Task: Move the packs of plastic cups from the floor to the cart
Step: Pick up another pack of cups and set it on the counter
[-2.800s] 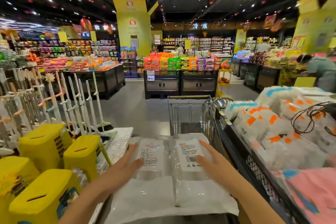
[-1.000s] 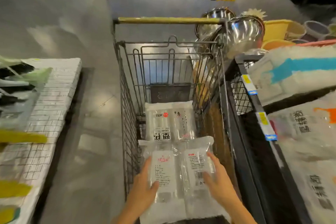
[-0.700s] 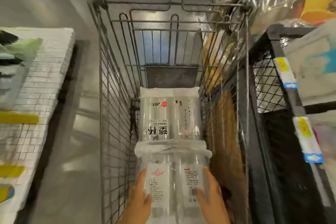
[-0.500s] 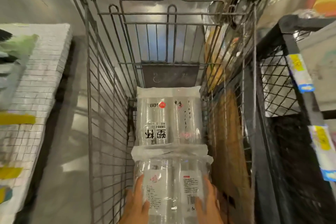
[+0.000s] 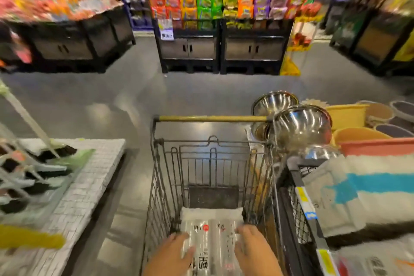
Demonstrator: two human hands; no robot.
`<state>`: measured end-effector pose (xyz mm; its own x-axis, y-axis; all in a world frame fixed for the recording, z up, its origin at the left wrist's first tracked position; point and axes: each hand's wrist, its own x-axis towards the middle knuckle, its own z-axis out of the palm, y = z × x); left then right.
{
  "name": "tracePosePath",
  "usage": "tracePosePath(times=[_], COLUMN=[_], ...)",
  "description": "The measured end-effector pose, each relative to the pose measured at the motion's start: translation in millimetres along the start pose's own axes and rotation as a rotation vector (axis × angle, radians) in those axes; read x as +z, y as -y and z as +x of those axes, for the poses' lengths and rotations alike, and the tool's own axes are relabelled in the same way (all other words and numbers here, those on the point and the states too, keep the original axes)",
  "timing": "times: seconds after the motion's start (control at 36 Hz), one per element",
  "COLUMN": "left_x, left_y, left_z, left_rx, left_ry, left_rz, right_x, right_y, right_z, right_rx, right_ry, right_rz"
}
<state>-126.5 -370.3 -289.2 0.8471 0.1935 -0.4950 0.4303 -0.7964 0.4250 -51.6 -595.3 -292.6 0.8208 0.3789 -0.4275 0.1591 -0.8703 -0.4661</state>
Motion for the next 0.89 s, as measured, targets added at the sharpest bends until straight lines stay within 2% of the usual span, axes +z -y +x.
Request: tracePosePath(times=[0.03, 0.11, 0.25, 0.39, 0.61, 0.89], left_x=[-18.2, -82.3, -163.3, -212.0, -243.6, -234.8], left_y=[-14.9, -48.0, -77.5, -85.5, -42.3, 75.6], left_z=[-7.5, -23.6, -54.5, -100.9, -180.7, -339.5], left_rx=[0.039, 0.118, 0.183, 0.216, 0.131, -0.112], left_ry=[-0.072, -0.145, -0.303, -0.481, -0.612, -0.772], left_rz=[0.0, 0.093, 0.119, 0.12, 0.18, 0.107], right_x=[-16.2, -79.1, -153.1, -188.3, -177.5, -87.9], right_y=[11.1, 53.9, 119.3, 179.5, 256.7, 376.5], right_z=[1.4, 0.7, -12.8, -37.0, -80.0, -164.2], right_rx=[-0.052, -0.182, -0.331, -0.446, -0.633, -0.891], right_ry=[-0.065, -0.151, -0.209, -0.246, -0.226, -0.143], right_rz=[0.0, -0.07, -0.191, -0.272, -0.306, -0.355])
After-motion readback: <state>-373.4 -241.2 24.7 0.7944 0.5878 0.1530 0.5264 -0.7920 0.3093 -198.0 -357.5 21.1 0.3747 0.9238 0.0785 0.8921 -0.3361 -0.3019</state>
